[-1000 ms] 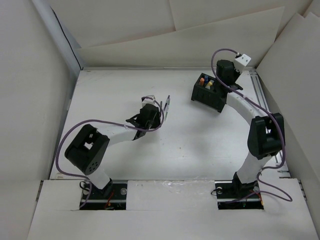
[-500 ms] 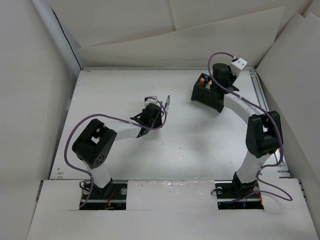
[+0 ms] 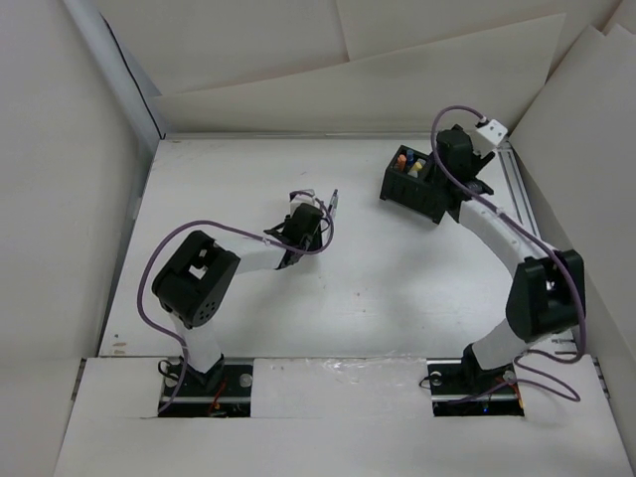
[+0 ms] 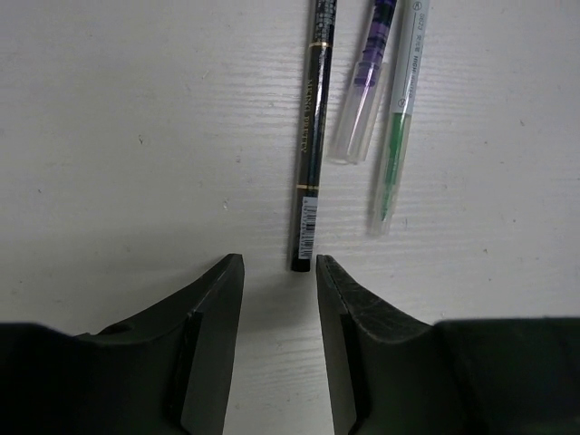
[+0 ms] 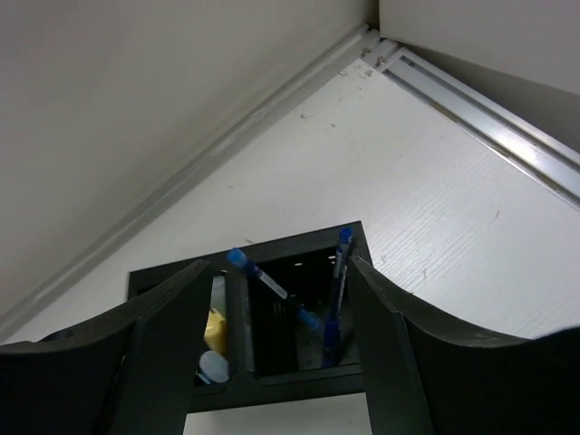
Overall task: Sort the stationery into containers
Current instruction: Place the pen in the storage box, then pick up the pen from the center of the board.
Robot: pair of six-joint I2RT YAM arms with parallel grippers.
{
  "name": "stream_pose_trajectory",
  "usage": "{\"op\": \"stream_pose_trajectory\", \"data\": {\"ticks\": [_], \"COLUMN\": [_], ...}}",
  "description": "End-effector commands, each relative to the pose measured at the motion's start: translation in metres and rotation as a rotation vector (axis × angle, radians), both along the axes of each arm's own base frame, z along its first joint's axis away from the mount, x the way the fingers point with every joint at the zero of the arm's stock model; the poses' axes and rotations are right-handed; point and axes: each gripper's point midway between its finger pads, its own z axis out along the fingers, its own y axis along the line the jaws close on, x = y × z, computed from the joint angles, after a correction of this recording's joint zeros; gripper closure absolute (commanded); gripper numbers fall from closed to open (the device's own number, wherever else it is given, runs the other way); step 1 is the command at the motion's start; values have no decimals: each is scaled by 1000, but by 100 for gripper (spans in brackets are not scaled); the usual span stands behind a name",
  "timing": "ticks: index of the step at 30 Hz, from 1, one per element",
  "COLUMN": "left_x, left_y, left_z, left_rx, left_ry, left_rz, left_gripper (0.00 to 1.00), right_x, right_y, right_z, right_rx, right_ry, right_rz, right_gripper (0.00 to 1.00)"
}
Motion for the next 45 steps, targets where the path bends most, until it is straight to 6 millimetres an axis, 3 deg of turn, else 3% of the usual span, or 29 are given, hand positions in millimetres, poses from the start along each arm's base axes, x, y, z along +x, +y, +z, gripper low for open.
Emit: {"op": "stream_pose_trajectory", "data": {"ticks": [1,6,8,10,11,12,16,17,19,20,24,26,28,29,34,36,37,41,44,45], "left_x": [12,14,16,17,20,19,11,10,1,1,-12,-21,-33,-39,-62,-68,-72,-81,-86,-88], "left_y": [-1,-2,-4,-2,-3,-1,6,7,13,13,10,4,-9,-11,-24,-31,-31,-35,-38,-39], "left_z": [7,3,2,-4,0,-2,2,4,6,22,60,72,100,113,133,141,135,139,144,142], "left_rx": [23,22,22,43,42,49,45,42,34,2,-104,-156,-255,-297,-417,-452,-451,-476,-493,-499], "left_ry": [-26,-19,-18,-7,-17,-9,-8,-11,-8,-36,-98,-135,-182,-225,-294,-314,-298,-312,-330,-327], "left_rz": [19,25,25,33,40,39,59,59,68,75,32,-36,-132,-166,-299,-358,-369,-420,-458,-470], "left_gripper": [66,67,70,78,89,93,100,100,100,100,100,100,100,100,100,100,100,100,100,100], "right_x": [-18,-40,-46,-51,-56,-60,-71,-71,-80,-83,-99,-111,-118,-118,-119,-117,-117,-113,-108,-107], "right_y": [14,31,51,62,74,79,109,113,142,152,203,231,253,260,288,291,292,296,301,302], "right_z": [45,54,47,50,48,42,39,38,26,26,3,4,1,-7,-12,-17,-21,-18,-26,-29], "right_rx": [91,133,153,162,167,174,194,201,222,241,298,322,345,354,396,399,409,447,470,470], "right_ry": [-129,-156,-144,-149,-142,-130,-116,-113,-74,-70,4,11,21,41,75,90,100,82,111,111], "right_rz": [66,167,233,274,312,322,434,456,571,611,819,929,1021,1050,1180,1186,1181,1215,1234,1234], "right_gripper": [33,32,32,33,34,36,47,53,62,74,100,100,100,92,35,29,25,22,29,36]}}
